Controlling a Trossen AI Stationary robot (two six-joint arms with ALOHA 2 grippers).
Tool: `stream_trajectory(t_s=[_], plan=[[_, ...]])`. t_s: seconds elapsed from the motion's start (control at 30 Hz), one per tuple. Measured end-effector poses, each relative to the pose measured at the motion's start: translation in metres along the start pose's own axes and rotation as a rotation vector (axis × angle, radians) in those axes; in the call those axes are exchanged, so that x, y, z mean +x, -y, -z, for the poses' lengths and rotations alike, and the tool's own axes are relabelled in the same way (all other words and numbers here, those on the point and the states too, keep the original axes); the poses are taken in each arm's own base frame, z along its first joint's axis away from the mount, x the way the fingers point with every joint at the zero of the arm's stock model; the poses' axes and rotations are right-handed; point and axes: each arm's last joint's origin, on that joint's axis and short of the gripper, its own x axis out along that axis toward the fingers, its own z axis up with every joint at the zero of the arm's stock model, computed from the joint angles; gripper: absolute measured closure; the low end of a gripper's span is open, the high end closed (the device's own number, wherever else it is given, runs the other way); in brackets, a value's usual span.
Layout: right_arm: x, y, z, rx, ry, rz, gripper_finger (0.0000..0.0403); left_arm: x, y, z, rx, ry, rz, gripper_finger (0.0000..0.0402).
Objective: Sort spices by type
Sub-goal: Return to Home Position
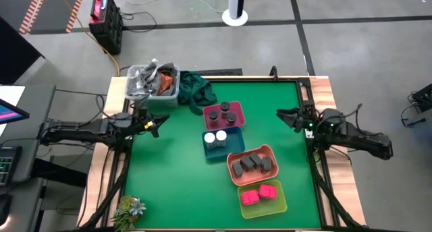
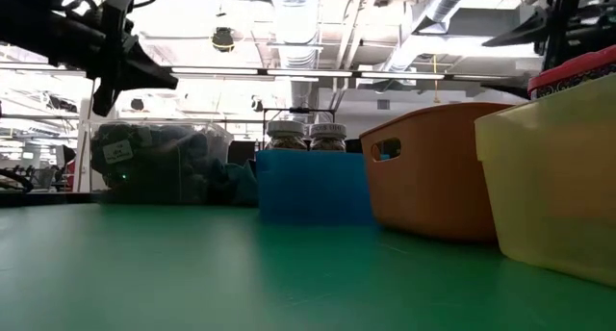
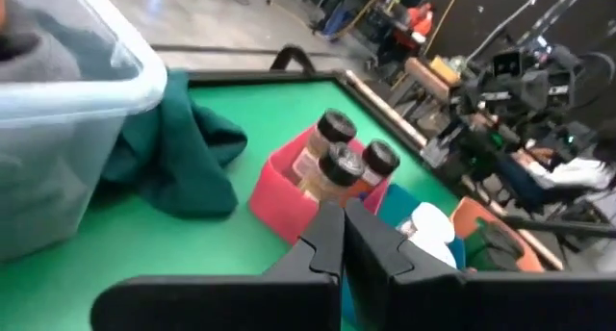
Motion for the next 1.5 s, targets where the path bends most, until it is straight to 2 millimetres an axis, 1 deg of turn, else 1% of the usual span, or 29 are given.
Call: stream_trajectory(t_s=[0.1, 0.23, 0.37, 0.47, 0.67, 0.73, 0.8, 0.9, 1.0, 1.07, 1.13, 1.23, 1.3, 1.4, 1.5], plan=[[0.005, 0.008, 0.012, 0.021, -0.025, 0.001, 0.0102, 0.001, -0.002, 0.008, -0.027, -0.012, 0.015, 0.0401], [0.010, 0.014, 0.024, 0.081, 0.011, -0.073, 0.0102, 0.004, -0.012, 0.030, -0.120, -0.002, 0.062, 0.0401], [0.011, 0.011, 0.024, 0.089, 0.057, -0.149, 0.0102, 0.003, -0.020, 0.042, -0.188, -0.005, 0.086, 0.0401], [0.011, 0.012, 0.023, 0.072, 0.067, -0.142, 0.0102, 0.003, -0.026, 0.052, -0.223, -0.033, 0.077, 0.0401], [0.011, 0.014, 0.024, 0.067, 0.062, -0.115, 0.0102, 0.003, -0.030, 0.057, -0.271, -0.042, 0.052, 0.0401], [0.012, 0.015, 0.025, 0.065, 0.054, -0.107, 0.0101, 0.003, -0.031, 0.058, -0.253, -0.053, 0.041, 0.0401], [0.012, 0.016, 0.026, 0.061, 0.042, -0.094, 0.0101, 0.003, -0.032, 0.059, -0.191, -0.060, 0.034, 0.0401], [0.012, 0.019, 0.029, 0.033, 0.013, -0.059, 0.0101, 0.003, -0.032, 0.060, -0.013, -0.064, 0.033, 0.0401], [0.012, 0.022, 0.032, -0.064, -0.019, -0.026, 0.0101, 0.003, -0.032, 0.061, 0.132, -0.065, 0.036, 0.0401], [0.013, 0.023, 0.033, -0.164, -0.026, -0.019, 0.0101, 0.003, -0.033, 0.061, 0.219, -0.064, 0.038, 0.0401], [0.013, 0.023, 0.033, -0.312, -0.030, -0.019, 0.0101, 0.003, -0.033, 0.061, 0.294, -0.065, 0.040, 0.0402], [0.013, 0.023, 0.033, -0.595, -0.032, -0.022, 0.0101, 0.003, -0.033, 0.061, 0.359, -0.066, 0.043, 0.0401], [0.013, 0.023, 0.033, -0.720, -0.031, -0.025, 0.0101, 0.003, -0.033, 0.061, 0.380, -0.066, 0.044, 0.0401], [0.013, 0.023, 0.034, -0.804, -0.031, -0.025, 0.0101, 0.003, -0.033, 0.061, 0.392, -0.068, 0.044, 0.0401], [0.013, 0.023, 0.034, -0.800, -0.032, -0.025, 0.0101, 0.003, -0.033, 0.062, 0.388, -0.069, 0.044, 0.0401]])
